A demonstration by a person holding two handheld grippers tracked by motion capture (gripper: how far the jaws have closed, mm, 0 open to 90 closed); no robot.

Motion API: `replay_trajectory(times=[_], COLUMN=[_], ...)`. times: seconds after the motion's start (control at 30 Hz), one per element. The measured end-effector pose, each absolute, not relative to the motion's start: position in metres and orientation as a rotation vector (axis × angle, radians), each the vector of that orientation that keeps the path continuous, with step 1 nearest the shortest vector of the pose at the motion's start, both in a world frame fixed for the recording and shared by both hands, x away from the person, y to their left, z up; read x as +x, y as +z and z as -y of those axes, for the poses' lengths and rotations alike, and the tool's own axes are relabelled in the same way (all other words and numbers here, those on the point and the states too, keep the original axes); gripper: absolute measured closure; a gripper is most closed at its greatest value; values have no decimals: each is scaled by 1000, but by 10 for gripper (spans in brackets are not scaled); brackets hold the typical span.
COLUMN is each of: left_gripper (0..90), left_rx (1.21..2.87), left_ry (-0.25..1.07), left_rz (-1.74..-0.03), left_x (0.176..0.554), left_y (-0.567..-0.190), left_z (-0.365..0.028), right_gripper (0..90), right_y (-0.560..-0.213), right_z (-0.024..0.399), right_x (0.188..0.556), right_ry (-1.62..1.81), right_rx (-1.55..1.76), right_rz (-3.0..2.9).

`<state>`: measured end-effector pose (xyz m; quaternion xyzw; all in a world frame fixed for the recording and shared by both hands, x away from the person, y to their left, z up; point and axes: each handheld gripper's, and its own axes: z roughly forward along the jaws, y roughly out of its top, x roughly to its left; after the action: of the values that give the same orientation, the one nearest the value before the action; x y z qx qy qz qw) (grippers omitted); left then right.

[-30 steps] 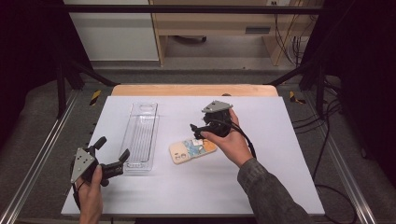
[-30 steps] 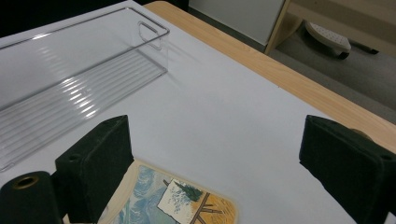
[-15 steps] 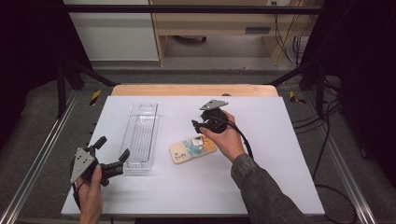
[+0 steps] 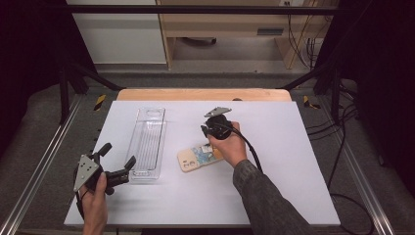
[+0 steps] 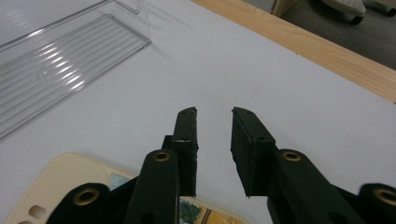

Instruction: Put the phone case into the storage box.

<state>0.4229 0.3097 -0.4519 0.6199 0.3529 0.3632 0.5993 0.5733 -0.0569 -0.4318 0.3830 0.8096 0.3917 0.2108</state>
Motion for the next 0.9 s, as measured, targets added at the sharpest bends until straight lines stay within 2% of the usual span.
replay_trajectory(times=[0.43,0.9], left_gripper=[8,8], left_rx=[1432,1433], left_ry=[840,841], left_rz=[-821,-821], left_x=[423,423], left_y=[-452,-452], left_z=[-311,-311], right_gripper=[898,900], right_y=[-455,-473], right_z=[48,30], right_x=[581,577], right_ry=[1108,1069], right_rx=[1128,1119], right_rz=[-2317,-2398])
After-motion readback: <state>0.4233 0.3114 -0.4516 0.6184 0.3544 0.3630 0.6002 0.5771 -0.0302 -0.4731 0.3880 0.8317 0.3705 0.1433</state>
